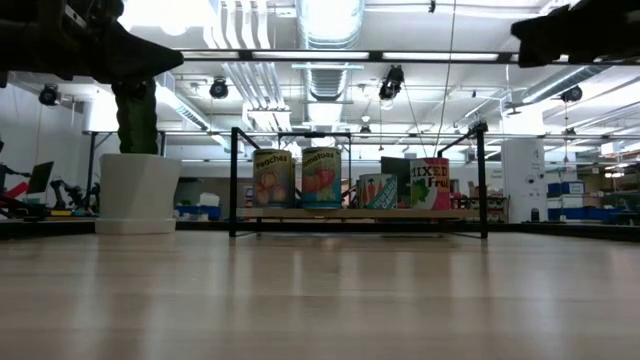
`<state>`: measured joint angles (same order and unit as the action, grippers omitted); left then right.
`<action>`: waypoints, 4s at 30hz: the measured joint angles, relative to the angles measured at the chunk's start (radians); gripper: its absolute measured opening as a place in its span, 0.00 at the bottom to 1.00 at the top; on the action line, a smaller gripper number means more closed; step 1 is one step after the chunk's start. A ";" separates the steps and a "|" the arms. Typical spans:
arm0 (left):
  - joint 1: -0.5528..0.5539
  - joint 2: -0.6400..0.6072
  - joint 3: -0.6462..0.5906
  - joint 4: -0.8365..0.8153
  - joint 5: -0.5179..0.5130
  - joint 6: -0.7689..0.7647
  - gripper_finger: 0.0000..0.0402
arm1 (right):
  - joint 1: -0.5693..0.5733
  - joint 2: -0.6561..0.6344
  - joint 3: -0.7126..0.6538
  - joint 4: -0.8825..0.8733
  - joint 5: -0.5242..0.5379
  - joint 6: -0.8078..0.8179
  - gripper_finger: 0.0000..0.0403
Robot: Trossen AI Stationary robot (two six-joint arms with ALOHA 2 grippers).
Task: Pick and place cans onto a shelf
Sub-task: Adjust the canned peaches on the shelf, then return to Home Position
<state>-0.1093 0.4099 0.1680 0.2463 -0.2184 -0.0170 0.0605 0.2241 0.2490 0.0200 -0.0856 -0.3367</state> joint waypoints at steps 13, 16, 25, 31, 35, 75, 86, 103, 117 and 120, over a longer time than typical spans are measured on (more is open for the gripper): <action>0.000 0.000 0.000 -0.008 0.000 -0.022 0.00 | 0.000 -0.119 -0.003 -0.075 -0.002 -0.002 0.03; 0.000 0.000 0.000 -0.008 0.000 -0.027 0.00 | 0.000 -0.140 -0.003 -0.095 -0.003 -0.005 0.03; -0.019 0.180 0.110 0.130 -0.103 -0.229 0.00 | 0.000 -0.181 -0.003 -0.112 0.007 -0.002 0.03; 0.005 0.549 0.462 -0.178 -0.257 -0.153 0.00 | 0.000 -0.183 0.006 -0.111 0.008 -0.011 0.03; 0.069 0.795 0.756 -0.622 -0.389 -0.185 0.00 | 0.000 -0.183 0.006 -0.120 0.009 -0.004 0.03; 0.442 1.143 1.000 -0.757 -0.155 0.035 0.00 | 0.000 -0.183 0.007 -0.146 0.035 0.041 0.03; 0.440 1.143 0.977 -0.744 -0.080 0.008 0.00 | 0.000 -0.183 0.007 -0.146 0.035 0.041 0.03; 0.438 1.142 0.978 -0.747 -0.033 -0.026 0.00 | 0.000 -0.183 0.007 -0.146 0.035 0.048 0.03; 0.404 1.114 1.065 -0.826 -0.034 -0.011 0.00 | 0.000 -0.183 0.007 -0.148 0.035 0.047 0.03; 0.344 1.056 1.033 -0.783 -0.053 -0.001 0.00 | 0.000 -0.183 0.007 -0.160 0.035 0.047 0.03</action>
<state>0.2345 1.4655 1.2008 -0.5362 -0.2710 -0.0181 0.0603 0.0416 0.2562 -0.1403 -0.0504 -0.2899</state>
